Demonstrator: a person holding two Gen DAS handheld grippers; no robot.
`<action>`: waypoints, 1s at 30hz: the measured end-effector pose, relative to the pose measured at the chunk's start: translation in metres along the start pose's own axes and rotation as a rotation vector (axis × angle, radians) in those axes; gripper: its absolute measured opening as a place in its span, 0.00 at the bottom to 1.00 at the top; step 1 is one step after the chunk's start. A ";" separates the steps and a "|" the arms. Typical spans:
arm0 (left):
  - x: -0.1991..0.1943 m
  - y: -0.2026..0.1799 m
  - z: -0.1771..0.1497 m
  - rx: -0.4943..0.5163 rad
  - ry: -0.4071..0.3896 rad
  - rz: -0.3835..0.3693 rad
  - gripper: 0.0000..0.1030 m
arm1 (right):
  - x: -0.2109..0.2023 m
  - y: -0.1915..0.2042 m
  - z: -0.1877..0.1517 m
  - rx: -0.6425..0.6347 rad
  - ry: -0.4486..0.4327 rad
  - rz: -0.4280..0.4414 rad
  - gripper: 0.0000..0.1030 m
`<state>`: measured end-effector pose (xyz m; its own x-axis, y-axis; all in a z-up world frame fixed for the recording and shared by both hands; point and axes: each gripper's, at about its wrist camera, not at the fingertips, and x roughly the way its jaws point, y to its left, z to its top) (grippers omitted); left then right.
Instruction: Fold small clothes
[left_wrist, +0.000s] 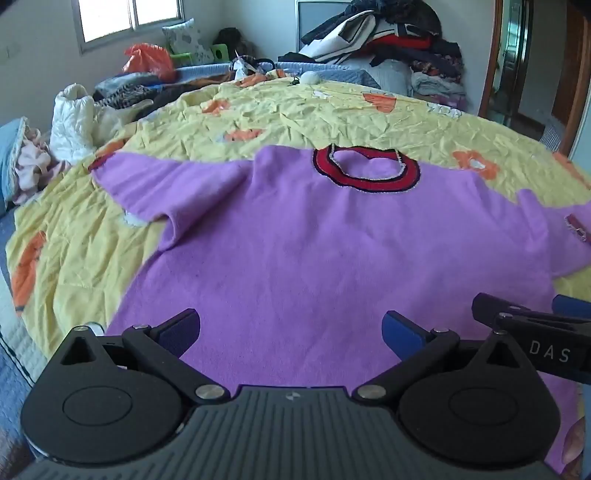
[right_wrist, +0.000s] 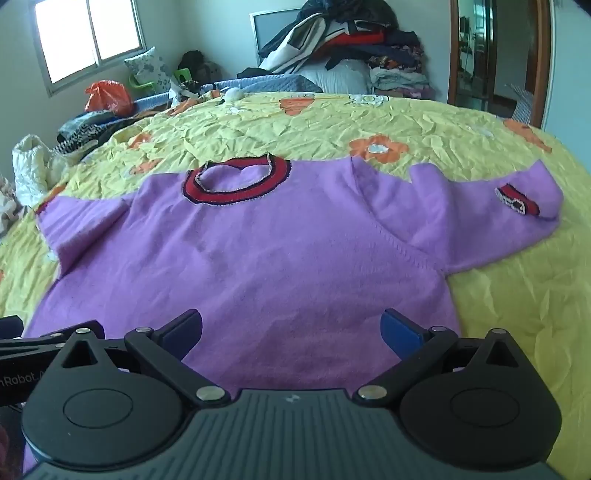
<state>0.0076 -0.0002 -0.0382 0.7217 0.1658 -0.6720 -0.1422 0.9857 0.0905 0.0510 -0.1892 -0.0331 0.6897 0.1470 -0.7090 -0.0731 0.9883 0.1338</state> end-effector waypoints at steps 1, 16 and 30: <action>0.003 0.001 0.005 0.004 0.011 0.006 1.00 | 0.002 -0.001 0.001 -0.005 -0.001 0.005 1.00; 0.016 0.009 0.044 0.006 0.129 0.045 1.00 | 0.018 0.020 0.010 -0.031 0.046 -0.008 1.00; 0.030 0.032 0.047 0.019 0.153 -0.018 1.00 | 0.014 0.050 0.011 -0.049 0.055 -0.096 1.00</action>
<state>0.0567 0.0374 -0.0209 0.6119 0.1434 -0.7778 -0.1169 0.9890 0.0903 0.0654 -0.1382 -0.0287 0.6547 0.0525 -0.7541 -0.0447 0.9985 0.0306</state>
